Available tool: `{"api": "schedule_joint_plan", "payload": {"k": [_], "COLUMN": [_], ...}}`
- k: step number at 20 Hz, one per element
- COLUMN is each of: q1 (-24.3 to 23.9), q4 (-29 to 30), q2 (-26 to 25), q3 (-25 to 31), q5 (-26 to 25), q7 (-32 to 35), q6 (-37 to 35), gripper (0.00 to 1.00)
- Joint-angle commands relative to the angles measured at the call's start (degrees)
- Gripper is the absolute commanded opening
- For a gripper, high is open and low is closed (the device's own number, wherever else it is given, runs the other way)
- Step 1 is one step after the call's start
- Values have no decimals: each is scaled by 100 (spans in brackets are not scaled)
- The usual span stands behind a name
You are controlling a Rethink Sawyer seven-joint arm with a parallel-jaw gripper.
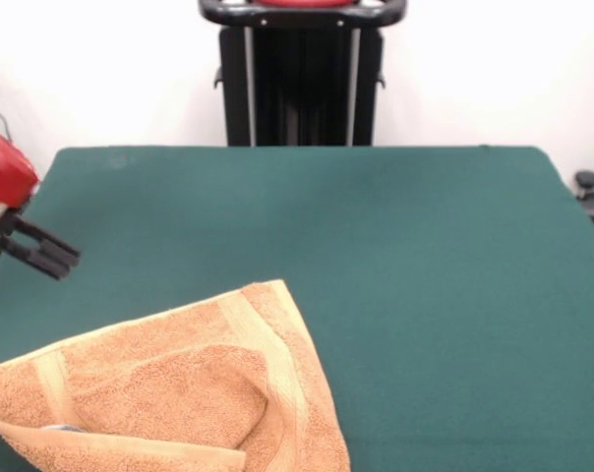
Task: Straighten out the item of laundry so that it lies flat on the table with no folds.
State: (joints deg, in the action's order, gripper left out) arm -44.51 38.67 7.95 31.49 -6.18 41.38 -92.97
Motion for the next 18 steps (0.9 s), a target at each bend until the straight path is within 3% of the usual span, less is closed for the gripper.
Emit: {"api": "schedule_joint_plan", "payload": {"k": [1, 18], "q1": [138, 45], "q4": [764, 2503], "q2": [-16, 377], "q3": [-149, -243], "q5": [122, 111], "q7": [934, 792], "q6": [54, 2082], "gripper": [0, 0]}}
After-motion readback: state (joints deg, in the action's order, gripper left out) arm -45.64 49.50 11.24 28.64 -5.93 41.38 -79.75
